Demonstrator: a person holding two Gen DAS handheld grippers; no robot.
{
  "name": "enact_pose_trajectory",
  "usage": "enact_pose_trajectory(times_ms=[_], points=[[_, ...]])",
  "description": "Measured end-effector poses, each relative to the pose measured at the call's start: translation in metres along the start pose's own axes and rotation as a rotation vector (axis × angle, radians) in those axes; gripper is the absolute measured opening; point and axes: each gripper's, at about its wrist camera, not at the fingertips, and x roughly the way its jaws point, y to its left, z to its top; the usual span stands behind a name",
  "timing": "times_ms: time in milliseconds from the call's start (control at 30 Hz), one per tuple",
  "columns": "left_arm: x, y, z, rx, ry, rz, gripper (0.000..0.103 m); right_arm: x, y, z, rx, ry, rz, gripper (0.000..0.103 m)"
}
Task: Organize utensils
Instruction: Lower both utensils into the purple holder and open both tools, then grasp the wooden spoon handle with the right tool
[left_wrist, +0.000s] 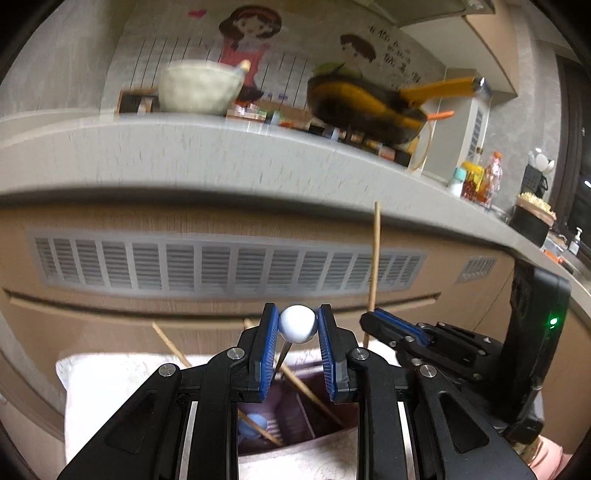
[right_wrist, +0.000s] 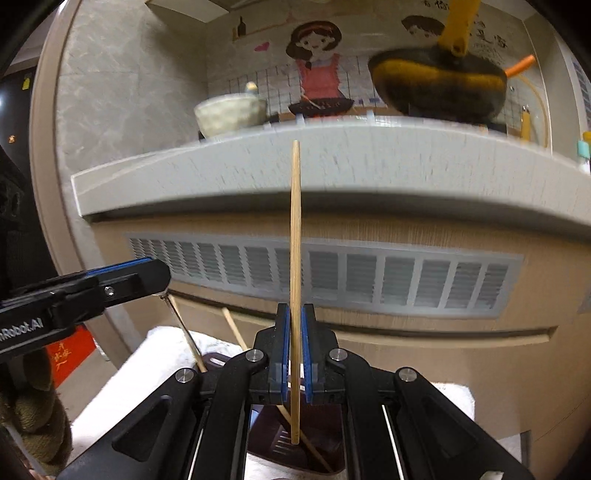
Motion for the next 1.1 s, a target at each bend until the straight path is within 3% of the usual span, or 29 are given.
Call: enact_pose_trajectory(times_ms=[200,233,333,433,533,567,633,733,867,1100], points=[[0.024,0.011,-0.042,-0.044,0.113,0.01,0.025,0.036,0.0,-0.044,0.004,0.119,-0.007,0.007],[0.026,0.012,-0.048,-0.044,0.122,0.021,0.026,0.039,0.0,-0.053,0.003,0.148,0.0,0.01],[0.028,0.015,-0.065,-0.047,0.137,0.078,0.033,0.038,0.001,-0.069,0.005,0.184,-0.003,0.031],[0.02,0.014,-0.073,-0.057,0.139,0.099,0.034,0.021,0.002,-0.085,0.008,0.19,-0.029,0.034],[0.004,0.011,-0.082,-0.053,0.126,0.101,0.043,0.0,0.003,-0.099,0.013,0.199,-0.036,0.036],[0.0,0.01,-0.085,-0.051,0.124,0.103,0.051,-0.01,0.004,-0.104,0.009,0.188,-0.05,0.04],[-0.013,0.007,-0.09,-0.044,0.113,0.11,0.054,-0.026,0.007,-0.113,-0.007,0.184,-0.079,0.052],[-0.03,0.003,-0.098,-0.036,0.113,0.106,0.054,-0.044,0.012,-0.126,-0.01,0.193,-0.09,0.053],[-0.045,-0.002,-0.107,-0.023,0.143,0.112,0.058,-0.056,0.023,-0.149,-0.032,0.268,-0.074,0.053],[-0.062,-0.004,-0.15,0.029,0.249,0.146,0.064,-0.039,0.053,-0.19,-0.09,0.433,-0.032,0.053]])
